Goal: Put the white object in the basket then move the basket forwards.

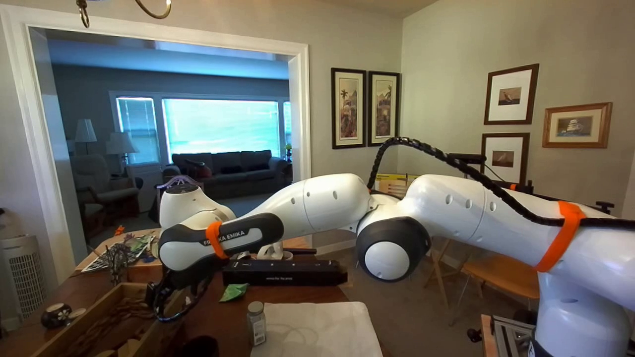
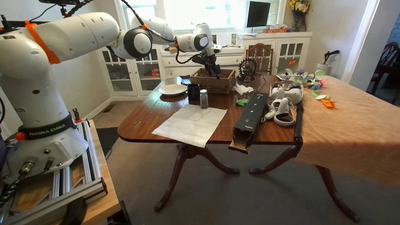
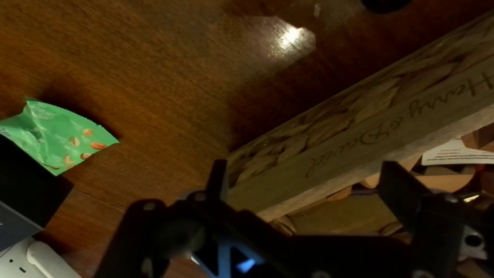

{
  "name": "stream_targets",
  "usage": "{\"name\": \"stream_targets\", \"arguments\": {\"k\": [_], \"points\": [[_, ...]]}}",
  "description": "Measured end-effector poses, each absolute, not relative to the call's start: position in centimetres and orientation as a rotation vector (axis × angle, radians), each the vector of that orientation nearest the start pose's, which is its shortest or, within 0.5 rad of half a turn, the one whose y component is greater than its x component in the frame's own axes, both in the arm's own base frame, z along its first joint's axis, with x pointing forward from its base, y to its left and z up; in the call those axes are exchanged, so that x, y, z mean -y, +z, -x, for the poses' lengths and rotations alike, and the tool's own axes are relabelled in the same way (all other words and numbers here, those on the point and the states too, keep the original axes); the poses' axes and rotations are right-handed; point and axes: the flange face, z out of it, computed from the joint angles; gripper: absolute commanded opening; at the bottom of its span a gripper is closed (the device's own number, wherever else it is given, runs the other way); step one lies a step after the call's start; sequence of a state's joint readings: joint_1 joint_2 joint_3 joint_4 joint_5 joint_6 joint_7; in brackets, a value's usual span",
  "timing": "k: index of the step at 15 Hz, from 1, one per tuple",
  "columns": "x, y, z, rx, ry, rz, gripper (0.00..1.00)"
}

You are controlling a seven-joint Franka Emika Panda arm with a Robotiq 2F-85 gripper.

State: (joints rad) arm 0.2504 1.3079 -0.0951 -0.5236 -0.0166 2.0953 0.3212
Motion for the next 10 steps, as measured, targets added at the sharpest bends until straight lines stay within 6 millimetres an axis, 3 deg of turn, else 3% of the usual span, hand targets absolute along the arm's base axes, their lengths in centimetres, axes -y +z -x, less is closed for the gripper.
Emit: {"name": "stream_targets", "arguments": {"k": [2,6,10], "points": [[-17.7,23.8,-81.4,-0.151,-0.462,3.136,1.0],[-18.9,24.5,-81.6,-0.445,-0.566,3.057,1.0],[-21.3,22.8,-80.8,-0.729,-0.568,2.999,1.0]]}}
